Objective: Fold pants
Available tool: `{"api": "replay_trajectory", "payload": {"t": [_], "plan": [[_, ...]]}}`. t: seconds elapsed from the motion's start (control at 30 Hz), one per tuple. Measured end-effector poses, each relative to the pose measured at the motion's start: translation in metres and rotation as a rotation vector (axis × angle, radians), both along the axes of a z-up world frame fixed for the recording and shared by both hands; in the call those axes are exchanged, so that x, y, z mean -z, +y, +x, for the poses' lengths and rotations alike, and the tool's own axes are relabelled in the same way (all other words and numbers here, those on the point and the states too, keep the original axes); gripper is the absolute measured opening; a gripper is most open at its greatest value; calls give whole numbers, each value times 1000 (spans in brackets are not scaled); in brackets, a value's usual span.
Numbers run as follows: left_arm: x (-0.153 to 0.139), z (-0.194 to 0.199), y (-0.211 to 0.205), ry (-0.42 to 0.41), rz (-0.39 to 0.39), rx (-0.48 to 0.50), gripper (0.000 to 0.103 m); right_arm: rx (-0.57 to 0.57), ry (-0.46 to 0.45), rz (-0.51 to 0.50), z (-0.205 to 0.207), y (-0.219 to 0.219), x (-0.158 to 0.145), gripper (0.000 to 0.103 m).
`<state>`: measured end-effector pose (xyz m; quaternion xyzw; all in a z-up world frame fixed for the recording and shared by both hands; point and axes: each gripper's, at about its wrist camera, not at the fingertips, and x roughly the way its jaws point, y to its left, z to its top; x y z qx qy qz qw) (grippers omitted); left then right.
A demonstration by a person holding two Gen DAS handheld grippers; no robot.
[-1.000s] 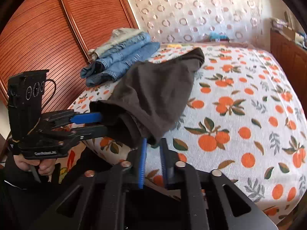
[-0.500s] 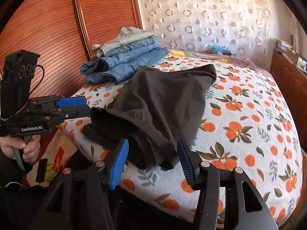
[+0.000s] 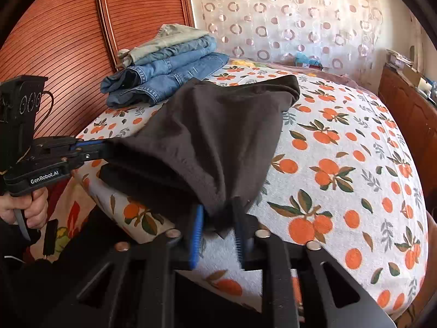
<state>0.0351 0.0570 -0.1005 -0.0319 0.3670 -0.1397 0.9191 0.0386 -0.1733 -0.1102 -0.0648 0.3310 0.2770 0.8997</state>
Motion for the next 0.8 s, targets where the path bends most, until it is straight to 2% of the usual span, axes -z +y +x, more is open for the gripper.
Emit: {"api": "replay_trajectory", "payload": {"t": [0.07, 0.17, 0.27, 0.37, 0.47, 0.57, 0.7, 0.8], "plan": [[-3, -9, 1, 0, -24, 8, 7, -8, -7, 13, -6, -3, -2, 12], [-1, -19, -5, 8, 5, 17, 7, 4, -13, 21, -12, -6, -1, 12], [14, -18, -9, 51, 39, 20, 7, 18, 28, 30, -9, -8, 11, 12], [14, -18, -8, 61, 13, 22, 9, 17, 34, 47, -9, -11, 11, 12], [5, -23, -7, 41, 21, 20, 14, 10, 38, 47, -9, -11, 9, 12], [-5, -31, -1, 17, 14, 10, 18, -1, 43, 57, -14, -14, 7, 18], [-22, -39, 6, -27, 15, -10, 21, -2, 37, 78, -25, -22, 1, 18], [-31, -37, 10, -58, 8, -18, 29, 0, 14, 88, -31, -28, -8, 19]]}}
